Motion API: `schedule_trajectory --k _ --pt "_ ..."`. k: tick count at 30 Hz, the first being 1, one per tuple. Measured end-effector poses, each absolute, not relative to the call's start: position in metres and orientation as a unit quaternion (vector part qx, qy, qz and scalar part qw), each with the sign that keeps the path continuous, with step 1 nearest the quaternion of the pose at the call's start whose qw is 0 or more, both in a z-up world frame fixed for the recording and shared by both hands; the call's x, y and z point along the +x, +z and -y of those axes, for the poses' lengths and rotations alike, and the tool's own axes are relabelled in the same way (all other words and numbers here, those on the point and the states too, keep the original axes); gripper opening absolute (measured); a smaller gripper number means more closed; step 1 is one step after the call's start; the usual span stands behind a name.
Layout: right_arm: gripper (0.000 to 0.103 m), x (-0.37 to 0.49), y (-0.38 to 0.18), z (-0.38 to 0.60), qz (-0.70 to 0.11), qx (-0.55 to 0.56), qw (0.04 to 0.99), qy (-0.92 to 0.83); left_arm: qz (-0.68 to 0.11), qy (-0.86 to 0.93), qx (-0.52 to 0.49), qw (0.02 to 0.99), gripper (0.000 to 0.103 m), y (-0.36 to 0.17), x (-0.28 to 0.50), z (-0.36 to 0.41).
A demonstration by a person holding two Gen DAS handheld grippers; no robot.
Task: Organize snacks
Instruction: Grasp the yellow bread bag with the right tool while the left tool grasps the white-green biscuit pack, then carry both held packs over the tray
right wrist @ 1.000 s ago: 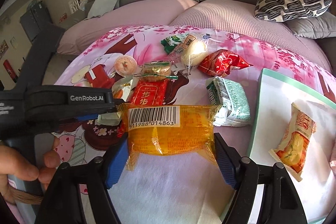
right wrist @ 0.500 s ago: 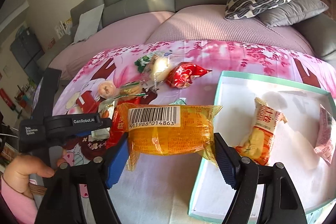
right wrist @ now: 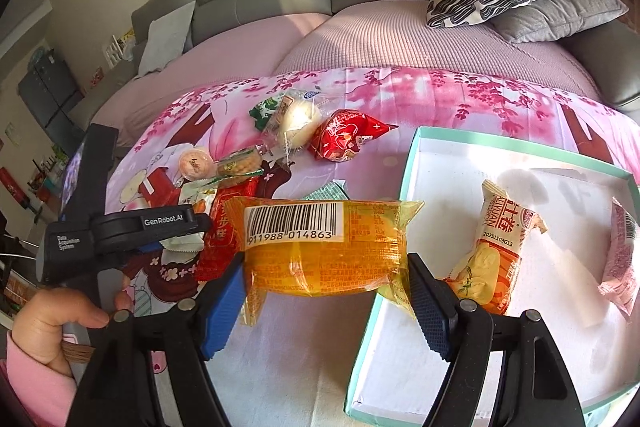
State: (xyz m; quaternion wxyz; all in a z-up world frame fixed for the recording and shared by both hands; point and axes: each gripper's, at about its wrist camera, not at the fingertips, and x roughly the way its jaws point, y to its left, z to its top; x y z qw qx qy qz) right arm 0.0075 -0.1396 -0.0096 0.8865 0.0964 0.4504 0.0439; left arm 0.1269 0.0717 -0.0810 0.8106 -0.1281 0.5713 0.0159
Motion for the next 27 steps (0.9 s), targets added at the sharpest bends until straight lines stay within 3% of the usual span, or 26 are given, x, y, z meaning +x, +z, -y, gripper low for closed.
schedule_trajectory --k 10,27 --pt "0.078 0.005 0.000 0.146 -0.436 0.107 0.892 0.045 -0.562 0.006 -0.158 0.812 0.053 -0.069 0.117 -0.077" --pt "0.078 -0.001 0.014 0.190 -0.411 0.147 0.900 -0.007 -0.474 -0.031 -0.156 0.866 0.053 0.001 0.083 -0.063"
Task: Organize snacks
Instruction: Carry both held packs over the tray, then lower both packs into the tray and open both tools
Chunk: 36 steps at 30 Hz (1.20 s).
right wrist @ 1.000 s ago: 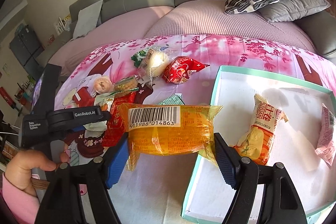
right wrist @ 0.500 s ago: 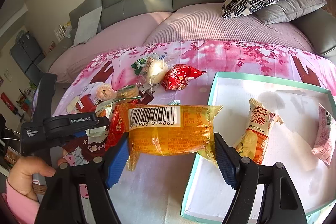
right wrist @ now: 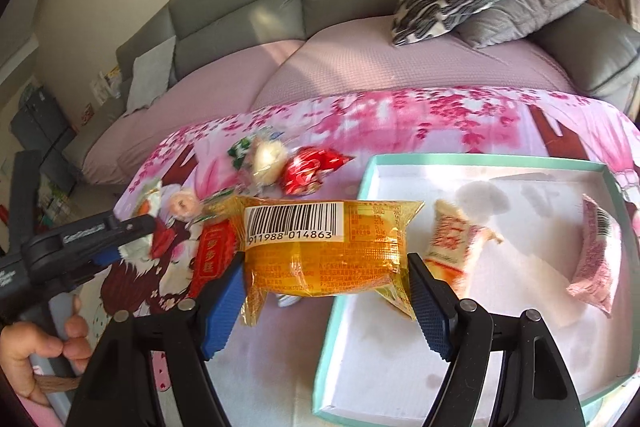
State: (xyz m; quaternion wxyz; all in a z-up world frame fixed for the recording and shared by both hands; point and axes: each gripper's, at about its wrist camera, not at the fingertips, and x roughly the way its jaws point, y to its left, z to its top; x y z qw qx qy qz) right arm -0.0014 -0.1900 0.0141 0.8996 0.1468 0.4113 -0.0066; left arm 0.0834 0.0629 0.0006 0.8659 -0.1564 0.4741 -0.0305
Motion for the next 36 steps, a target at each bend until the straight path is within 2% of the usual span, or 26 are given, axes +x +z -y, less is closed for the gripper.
schedule_trajectory --k 19,28,36 --pt "0.078 -0.034 0.027 0.331 -0.357 0.204 0.888 -0.207 -0.419 -0.202 0.016 0.885 0.053 0.035 0.064 0.098" --pt "0.078 -0.030 0.026 0.343 -0.350 0.189 0.891 -0.219 -0.413 -0.230 0.081 0.878 0.053 0.013 0.064 0.143" --pt "0.078 -0.010 0.000 0.339 -0.377 0.178 0.886 -0.203 -0.441 -0.228 0.117 0.860 0.053 -0.022 0.069 0.163"
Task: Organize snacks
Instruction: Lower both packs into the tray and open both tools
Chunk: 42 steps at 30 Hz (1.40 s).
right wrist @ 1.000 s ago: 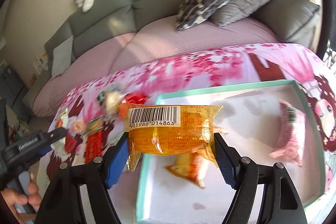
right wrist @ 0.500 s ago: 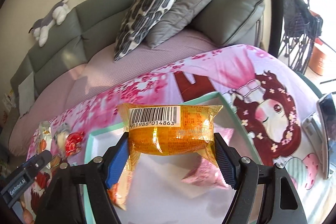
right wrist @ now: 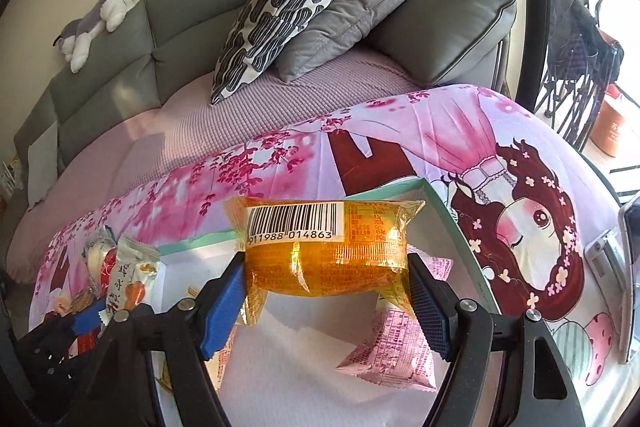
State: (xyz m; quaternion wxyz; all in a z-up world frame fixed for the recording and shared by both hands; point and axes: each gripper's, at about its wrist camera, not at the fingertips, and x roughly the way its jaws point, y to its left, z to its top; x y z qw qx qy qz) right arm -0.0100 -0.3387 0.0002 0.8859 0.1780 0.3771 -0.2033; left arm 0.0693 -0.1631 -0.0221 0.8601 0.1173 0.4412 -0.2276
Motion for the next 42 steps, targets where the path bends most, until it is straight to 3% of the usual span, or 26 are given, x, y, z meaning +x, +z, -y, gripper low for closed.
schedule_trajectory --k 8,20,29,34,42 --pt "0.079 0.000 -0.017 0.331 -0.402 0.151 0.880 -0.203 -0.485 -0.247 0.102 0.833 0.053 -0.044 0.071 0.172" --pt "0.083 0.011 -0.031 0.324 -0.426 0.140 0.872 -0.196 -0.488 -0.251 0.108 0.829 0.055 -0.047 0.066 0.178" --pt "0.103 0.010 -0.027 0.323 -0.419 0.146 0.875 -0.193 -0.483 -0.254 0.110 0.831 0.073 -0.041 0.066 0.178" --pt "0.103 0.008 -0.017 0.321 -0.408 0.141 0.881 -0.193 -0.467 -0.256 0.111 0.839 0.090 -0.031 0.063 0.180" --pt "0.103 0.004 -0.010 0.322 -0.394 0.140 0.886 -0.199 -0.459 -0.241 0.092 0.850 0.102 -0.020 0.065 0.170"
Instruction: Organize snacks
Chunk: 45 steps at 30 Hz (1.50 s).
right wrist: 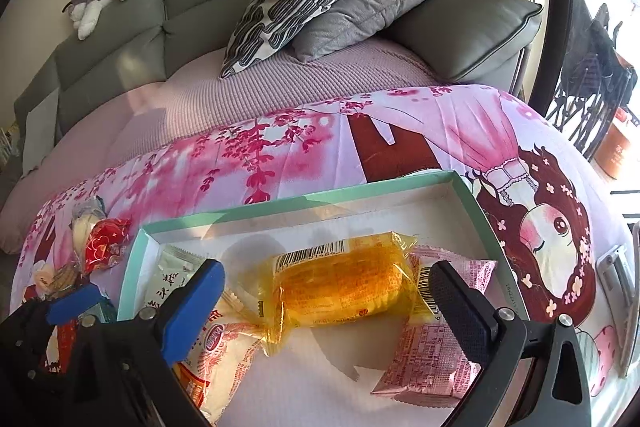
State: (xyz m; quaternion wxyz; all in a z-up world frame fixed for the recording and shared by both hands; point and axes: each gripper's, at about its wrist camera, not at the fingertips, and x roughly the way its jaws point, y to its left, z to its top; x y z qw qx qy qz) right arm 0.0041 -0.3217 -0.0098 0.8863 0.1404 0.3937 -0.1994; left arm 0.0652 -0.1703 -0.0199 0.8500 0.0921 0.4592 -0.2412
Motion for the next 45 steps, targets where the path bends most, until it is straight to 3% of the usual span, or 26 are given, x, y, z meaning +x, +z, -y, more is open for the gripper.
schedule_trajectory --k 17,37,45 --pt "0.103 0.005 -0.008 0.314 -0.400 0.143 0.884 -0.194 -0.483 -0.096 -0.026 0.870 0.102 -0.007 0.091 0.089" --pt "0.103 0.016 0.000 0.213 -0.426 0.135 0.894 -0.046 -0.506 0.072 -0.113 0.852 0.102 -0.009 0.095 -0.064" --pt "0.103 0.028 -0.005 0.168 -0.424 0.114 0.898 0.021 -0.498 0.078 -0.151 0.851 0.102 -0.009 0.089 -0.091"
